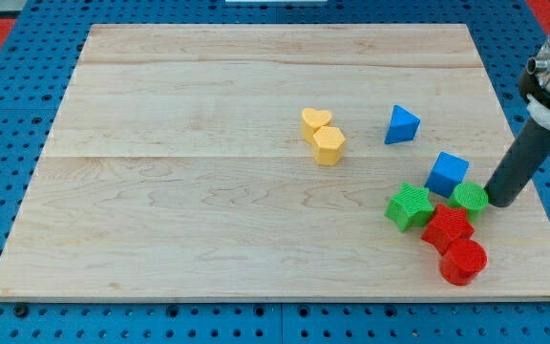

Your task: Push the green blocks and blue cube towards the center of the board

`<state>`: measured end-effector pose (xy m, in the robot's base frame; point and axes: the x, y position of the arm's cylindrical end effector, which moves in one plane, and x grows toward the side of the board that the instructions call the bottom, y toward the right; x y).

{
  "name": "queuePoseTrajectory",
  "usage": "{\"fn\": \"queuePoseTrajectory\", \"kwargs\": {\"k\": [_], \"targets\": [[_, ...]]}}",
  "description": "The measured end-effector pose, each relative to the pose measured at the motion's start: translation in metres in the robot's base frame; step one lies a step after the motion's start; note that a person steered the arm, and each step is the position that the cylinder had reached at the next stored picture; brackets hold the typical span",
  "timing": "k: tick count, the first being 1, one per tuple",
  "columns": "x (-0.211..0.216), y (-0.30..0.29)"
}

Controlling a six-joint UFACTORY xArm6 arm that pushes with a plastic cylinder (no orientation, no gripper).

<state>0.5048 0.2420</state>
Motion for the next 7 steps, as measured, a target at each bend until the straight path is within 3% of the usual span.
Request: {"fn": "queuePoseTrajectory", "kwargs": {"k": [4,5,6,7], "targets": [[-0.04,0.01],[0.019,0.038],[0.051,0.037],[0.044,0.006]]}}
